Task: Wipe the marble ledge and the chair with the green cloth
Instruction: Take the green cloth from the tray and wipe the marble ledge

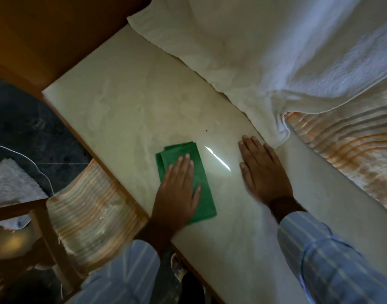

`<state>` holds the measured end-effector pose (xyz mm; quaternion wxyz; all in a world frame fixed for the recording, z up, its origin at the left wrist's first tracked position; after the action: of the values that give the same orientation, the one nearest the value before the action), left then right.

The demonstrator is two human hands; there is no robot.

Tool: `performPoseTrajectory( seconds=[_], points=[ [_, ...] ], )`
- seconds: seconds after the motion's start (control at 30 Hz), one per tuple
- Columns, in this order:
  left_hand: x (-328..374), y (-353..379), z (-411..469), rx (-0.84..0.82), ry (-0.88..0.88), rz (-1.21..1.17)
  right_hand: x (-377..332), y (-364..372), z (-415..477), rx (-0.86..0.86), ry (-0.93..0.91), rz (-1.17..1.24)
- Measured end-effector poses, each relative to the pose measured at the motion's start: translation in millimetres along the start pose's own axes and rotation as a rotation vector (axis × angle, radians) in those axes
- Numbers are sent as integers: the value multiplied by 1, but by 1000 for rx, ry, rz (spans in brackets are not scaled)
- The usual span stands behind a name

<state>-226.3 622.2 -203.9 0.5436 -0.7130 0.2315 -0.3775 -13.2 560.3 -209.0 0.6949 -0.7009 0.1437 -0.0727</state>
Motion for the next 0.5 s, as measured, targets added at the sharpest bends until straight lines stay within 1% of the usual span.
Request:
performPoseTrajectory(
  seconds=[0.07, 0.2, 0.27, 0.3, 0.37, 0.43, 0.5],
  points=[
    [-16, -8, 12, 6, 17, 31, -1, -3, 0, 10, -1, -3],
    [-77, -39, 74, 74, -234, 47, -2, -5, -1, 29, 5, -3],
    [-83, -47, 111, 71, -273, 12, -1, -4, -1, 21, 5, -3],
    [-76, -49, 125, 69, -257, -2, -1, -4, 0, 17, 2, -5],
    [-45, -46, 137, 66, -163, -20, -1, -4, 0, 9, -3, -5],
    [-3, -32, 122, 31, -17, 7, -1, -3, 0, -3, 2, 9],
    [27, -17, 88, -12, 111, 40, -1, -3, 0, -6, 6, 19]
  ],
)
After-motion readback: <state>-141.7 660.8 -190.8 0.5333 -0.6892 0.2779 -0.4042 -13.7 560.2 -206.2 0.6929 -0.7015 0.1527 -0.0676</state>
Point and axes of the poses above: each hand's wrist, its own z-axis towards the middle knuckle, its own y-axis out of the palm, x = y × z, the point moved 9 cm from there along z, towards the middle knuckle, and after that the axes turned 6 degrees about y, right-handed, at the moved point
